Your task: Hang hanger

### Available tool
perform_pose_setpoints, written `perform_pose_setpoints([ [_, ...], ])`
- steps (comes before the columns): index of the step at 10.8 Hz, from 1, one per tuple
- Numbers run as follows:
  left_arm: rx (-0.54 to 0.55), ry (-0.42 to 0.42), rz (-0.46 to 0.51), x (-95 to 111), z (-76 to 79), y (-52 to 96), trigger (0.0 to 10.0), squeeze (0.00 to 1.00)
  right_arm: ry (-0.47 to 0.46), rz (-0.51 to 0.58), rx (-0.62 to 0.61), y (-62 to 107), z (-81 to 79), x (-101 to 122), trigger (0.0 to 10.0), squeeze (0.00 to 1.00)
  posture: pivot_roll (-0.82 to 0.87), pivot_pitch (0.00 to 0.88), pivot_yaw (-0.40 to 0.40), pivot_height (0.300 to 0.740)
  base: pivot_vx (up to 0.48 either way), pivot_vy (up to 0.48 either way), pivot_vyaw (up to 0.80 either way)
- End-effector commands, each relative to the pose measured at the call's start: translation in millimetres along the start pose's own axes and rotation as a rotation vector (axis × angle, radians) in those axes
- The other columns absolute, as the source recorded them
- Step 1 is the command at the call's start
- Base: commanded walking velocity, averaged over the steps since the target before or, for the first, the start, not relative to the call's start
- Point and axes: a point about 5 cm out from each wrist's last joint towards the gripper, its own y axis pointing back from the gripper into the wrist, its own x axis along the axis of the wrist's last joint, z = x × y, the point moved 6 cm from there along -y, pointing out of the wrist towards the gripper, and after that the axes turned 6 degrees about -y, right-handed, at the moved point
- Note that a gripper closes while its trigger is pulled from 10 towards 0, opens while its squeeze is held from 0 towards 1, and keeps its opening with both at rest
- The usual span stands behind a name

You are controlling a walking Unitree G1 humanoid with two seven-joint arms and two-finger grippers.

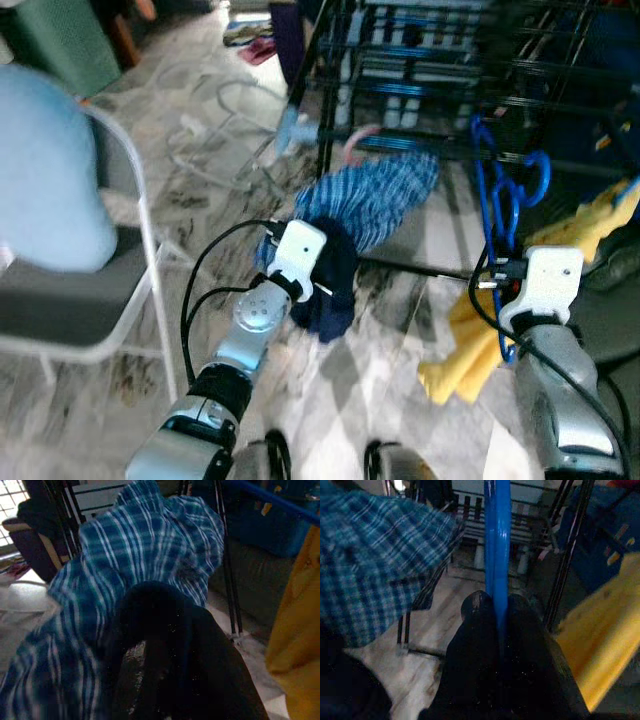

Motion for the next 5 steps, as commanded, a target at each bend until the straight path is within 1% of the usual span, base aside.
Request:
perform_pose_setpoints([
  [1, -0.007, -0.022, 0.016, 4.3, 0.7, -1.8, 10.0, 0.0, -0.014, 0.01, 0.005, 2.6, -3.3, 2.9, 10.0, 0.0, -0.28, 0.123, 0.055, 0.74, -0.337, 0.0, 0.0],
  [3, -0.004, -0.022, 0.015, 3.1, -0.2, -0.7, 10.0, 0.0, -0.026, -0.024, 0.027, 5.1, -13.1, -8.3, 10.0, 0.0, -0.27, 0.123, 0.053, 0.74, -0.339, 0.0, 0.0],
  [5, -0.003, -0.024, 0.015, 2.7, -0.8, -0.2, 10.0, 0.0, -0.031, -0.03, 0.036, 5.1, -17.4, -10.6, 10.0, 0.0, -0.27, 0.125, 0.051, 0.74, -0.341, 0.0, 0.0],
])
